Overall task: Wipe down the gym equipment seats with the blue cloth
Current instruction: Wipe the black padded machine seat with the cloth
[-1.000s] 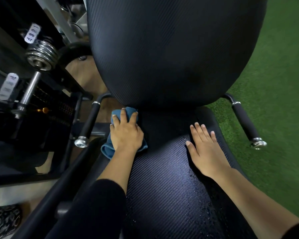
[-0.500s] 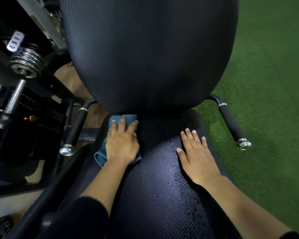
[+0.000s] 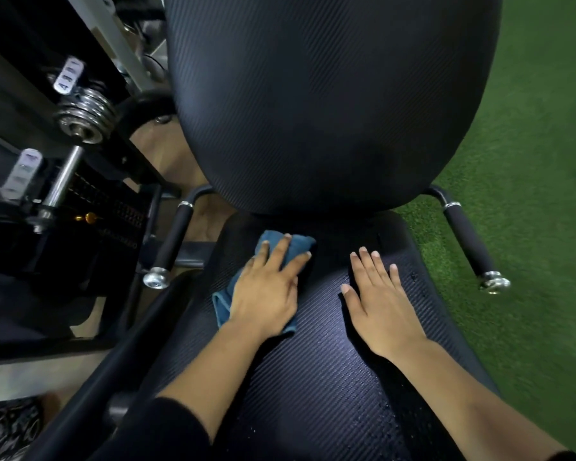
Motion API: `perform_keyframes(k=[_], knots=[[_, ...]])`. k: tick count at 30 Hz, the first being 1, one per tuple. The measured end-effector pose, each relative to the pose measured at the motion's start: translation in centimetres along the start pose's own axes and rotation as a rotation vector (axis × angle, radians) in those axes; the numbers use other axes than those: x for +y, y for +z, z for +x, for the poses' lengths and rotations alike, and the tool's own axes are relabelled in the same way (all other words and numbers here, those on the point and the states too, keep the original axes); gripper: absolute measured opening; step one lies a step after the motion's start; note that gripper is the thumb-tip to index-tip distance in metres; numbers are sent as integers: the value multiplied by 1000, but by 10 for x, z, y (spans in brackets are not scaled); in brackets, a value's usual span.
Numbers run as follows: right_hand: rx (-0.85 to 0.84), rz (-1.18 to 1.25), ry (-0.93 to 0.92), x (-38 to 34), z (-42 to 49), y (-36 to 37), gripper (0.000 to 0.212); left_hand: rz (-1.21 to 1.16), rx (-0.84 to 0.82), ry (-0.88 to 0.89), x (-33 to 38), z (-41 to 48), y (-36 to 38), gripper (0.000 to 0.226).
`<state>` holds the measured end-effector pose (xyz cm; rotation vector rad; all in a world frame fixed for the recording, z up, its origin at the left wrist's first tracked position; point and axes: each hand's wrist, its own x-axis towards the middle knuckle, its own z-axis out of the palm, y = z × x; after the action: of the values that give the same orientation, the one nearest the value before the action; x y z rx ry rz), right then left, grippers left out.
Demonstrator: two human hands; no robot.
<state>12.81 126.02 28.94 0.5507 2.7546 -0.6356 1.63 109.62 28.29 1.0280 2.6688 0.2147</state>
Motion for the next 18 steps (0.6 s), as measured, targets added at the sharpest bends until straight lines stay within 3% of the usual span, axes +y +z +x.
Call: perform_keyframes(k=[2, 6, 7, 9, 12, 14, 18], knots=[[1, 4, -20, -8, 0, 3, 59, -21, 32, 4, -22, -6, -3, 52], [9, -12, -44, -12, 2, 6, 59, -52, 22, -389, -48, 10, -5, 50], [16, -14, -47, -12, 2, 7, 59, -41, 42, -411, -38, 10, -5, 50], [17, -18, -53, -13, 3, 10, 59, -3, 74, -313, -16, -3, -4, 50], [15, -43, -58, -13, 3, 14, 62, -11, 72, -22, -11, -35, -3, 49], [18, -54, -64, -13, 2, 14, 67, -45, 94, -6, -30, -35, -6, 52], [28, -35, -37, -6, 1, 8, 59, -52, 89, -417, -37, -7, -4, 51]])
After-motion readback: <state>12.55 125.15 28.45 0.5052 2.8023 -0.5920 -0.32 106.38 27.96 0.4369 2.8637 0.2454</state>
